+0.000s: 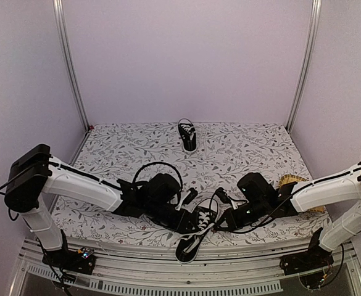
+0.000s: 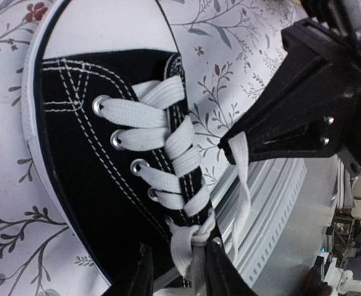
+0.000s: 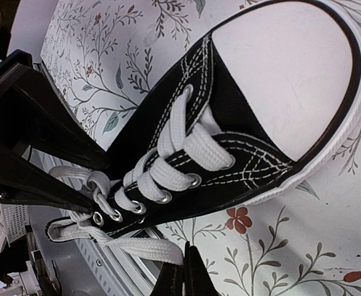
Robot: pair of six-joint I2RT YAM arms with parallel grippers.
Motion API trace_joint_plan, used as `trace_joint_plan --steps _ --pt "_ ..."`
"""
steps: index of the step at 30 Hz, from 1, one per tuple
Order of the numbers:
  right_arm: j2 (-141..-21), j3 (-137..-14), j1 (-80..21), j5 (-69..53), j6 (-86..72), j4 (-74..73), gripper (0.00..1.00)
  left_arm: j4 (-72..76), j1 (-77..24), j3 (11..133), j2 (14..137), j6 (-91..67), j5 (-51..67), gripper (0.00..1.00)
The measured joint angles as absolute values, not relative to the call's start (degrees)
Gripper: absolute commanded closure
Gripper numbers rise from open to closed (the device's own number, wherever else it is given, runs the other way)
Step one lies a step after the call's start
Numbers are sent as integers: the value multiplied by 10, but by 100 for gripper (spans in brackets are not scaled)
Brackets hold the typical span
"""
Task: Tie the shoes
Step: Adjust the shoe at the center of the board.
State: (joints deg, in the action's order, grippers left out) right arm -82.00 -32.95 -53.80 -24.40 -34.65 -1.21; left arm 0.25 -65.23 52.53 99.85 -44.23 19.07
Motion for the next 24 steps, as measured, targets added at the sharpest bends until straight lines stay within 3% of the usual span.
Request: trace_joint_plan --steps 4,10,24 --pt "-820 -329 -538 -244 -347 -12 98 19 -655 517 998 -453 191 81" --pt "-819 -329 -538 -244 -347 -12 98 41 -656 510 991 -462 189 100" --pt "-818 -350 -572 -268 -334 6 98 43 -647 504 957 -459 158 100"
